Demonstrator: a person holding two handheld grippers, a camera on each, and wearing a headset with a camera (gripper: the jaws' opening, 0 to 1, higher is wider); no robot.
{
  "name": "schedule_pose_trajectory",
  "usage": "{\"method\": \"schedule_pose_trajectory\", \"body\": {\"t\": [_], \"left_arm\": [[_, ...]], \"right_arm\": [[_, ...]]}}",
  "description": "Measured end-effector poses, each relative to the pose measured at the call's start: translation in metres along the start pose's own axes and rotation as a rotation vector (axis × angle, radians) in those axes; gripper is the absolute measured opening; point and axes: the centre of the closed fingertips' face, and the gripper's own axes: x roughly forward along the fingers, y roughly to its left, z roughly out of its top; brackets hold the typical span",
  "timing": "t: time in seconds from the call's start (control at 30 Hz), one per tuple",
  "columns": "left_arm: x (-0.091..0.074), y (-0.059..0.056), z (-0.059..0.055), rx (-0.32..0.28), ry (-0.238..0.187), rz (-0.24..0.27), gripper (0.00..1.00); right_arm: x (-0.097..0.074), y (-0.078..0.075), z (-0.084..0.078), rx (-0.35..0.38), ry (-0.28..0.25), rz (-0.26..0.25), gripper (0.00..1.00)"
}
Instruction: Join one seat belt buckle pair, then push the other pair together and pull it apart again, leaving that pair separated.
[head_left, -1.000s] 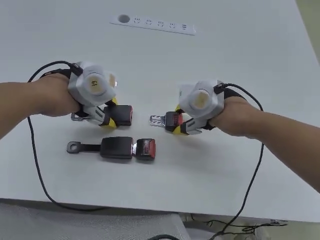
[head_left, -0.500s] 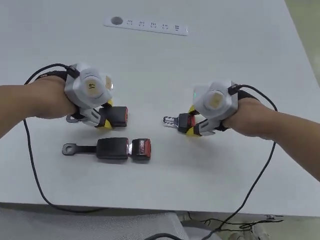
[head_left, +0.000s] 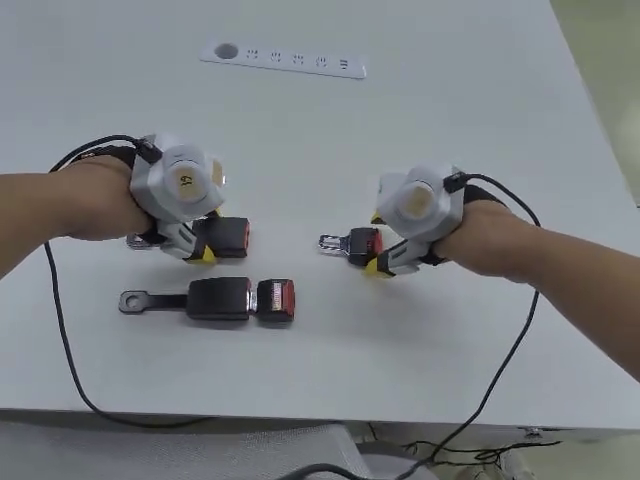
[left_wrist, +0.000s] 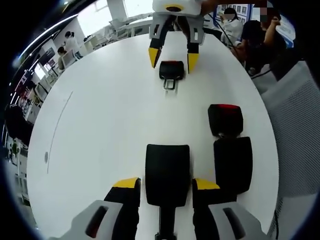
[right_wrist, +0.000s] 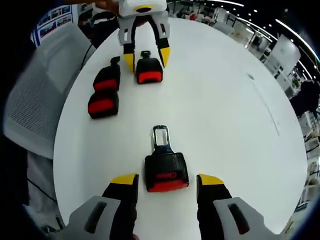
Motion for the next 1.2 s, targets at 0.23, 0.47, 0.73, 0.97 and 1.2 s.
{"method": "schedule_pose_trajectory", "body": {"t": [0.23, 0.47, 0.73, 0.97, 1.2], "left_arm": [[-0.023, 0.001, -0.008, -0.099, -0.064, 0.046, 0.42], [-0.044, -0.017, -0.031, -0.205, -0.115, 0.130, 0.48], [-0.082, -0.040, -0.067, -0.325, -0.136, 0.265, 0.68], [-0.092, -0.062, -0.089, -0.432, -0.153, 0.275, 0.83], [-0.098, -0.075, -0.100, -0.527, -0.183, 0.301, 0.88]], "right_arm": [[-0.017, 0.007, 0.002, 0.125, -0.102, -0.066, 0.45], [-0.039, 0.033, 0.012, 0.227, -0.190, -0.125, 0.49], [-0.055, 0.062, 0.012, 0.294, -0.239, -0.166, 0.63], [-0.068, 0.077, -0.001, 0.384, -0.251, -0.192, 0.69], [-0.072, 0.084, -0.011, 0.448, -0.270, -0.200, 0.79]]}}
